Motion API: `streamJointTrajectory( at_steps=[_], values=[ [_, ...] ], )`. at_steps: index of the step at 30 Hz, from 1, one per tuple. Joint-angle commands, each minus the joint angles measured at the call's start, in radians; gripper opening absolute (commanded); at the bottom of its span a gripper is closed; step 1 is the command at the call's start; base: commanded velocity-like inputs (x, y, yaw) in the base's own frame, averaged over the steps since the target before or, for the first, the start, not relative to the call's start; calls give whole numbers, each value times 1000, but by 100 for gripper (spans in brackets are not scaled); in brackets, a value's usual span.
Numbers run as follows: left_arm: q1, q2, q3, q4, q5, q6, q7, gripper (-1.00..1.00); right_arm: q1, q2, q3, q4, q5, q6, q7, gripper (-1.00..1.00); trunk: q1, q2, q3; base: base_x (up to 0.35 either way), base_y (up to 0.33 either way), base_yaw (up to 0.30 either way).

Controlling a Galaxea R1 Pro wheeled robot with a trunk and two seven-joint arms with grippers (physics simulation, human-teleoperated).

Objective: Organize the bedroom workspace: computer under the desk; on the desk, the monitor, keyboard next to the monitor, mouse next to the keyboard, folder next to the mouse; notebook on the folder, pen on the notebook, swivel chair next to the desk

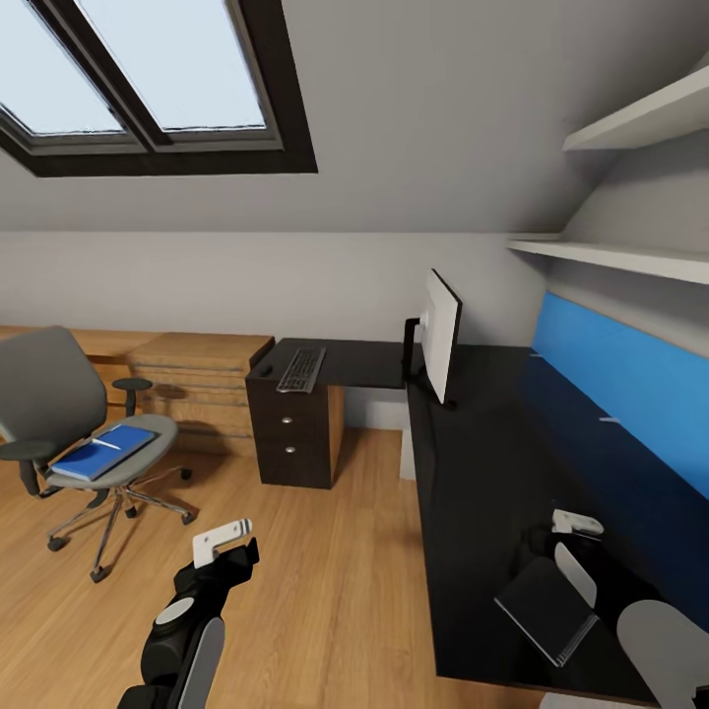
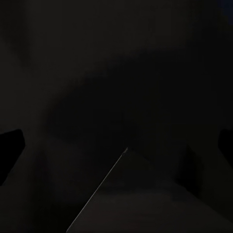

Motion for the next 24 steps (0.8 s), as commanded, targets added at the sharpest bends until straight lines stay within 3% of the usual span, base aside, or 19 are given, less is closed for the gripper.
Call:
streamJointTrajectory(
  at_steps=[1, 24],
  values=[
    [-1, 0, -1, -1, 10, 3, 10, 100, 0, -1, 8, -2, -10, 4, -8, 100, 4, -8, -4, 0, 0, 0],
    [-1, 3, 0, 5, 9, 5, 8, 100, 0, -1, 10, 24, -8, 14, -8, 100, 4, -8, -4, -10, 0, 0]
  ],
)
